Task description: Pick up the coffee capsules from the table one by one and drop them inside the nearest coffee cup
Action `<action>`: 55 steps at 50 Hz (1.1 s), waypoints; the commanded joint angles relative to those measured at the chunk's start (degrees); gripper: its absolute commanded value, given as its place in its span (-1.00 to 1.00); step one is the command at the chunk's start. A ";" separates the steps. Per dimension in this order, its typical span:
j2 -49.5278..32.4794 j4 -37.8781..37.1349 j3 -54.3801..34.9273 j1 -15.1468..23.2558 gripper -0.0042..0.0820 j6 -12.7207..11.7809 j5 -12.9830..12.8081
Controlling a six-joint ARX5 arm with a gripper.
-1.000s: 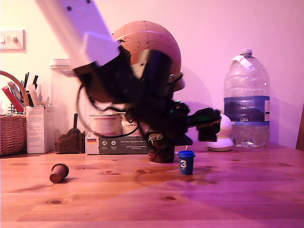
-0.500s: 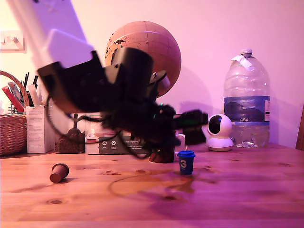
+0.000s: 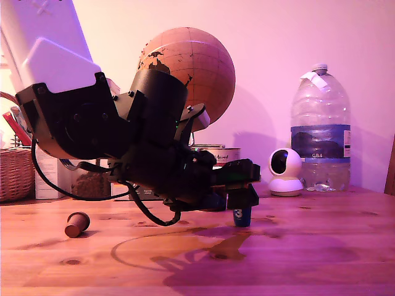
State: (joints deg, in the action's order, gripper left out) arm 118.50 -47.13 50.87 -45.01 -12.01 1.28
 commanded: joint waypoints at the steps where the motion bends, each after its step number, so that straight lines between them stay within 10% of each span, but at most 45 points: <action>1: -1.51 -0.26 -0.85 -0.52 0.43 0.02 -0.28; 55: 1.31 10.01 6.71 -0.48 0.42 0.39 -4.09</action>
State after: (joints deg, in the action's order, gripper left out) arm 118.21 -37.41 57.36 -45.30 -11.90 -2.68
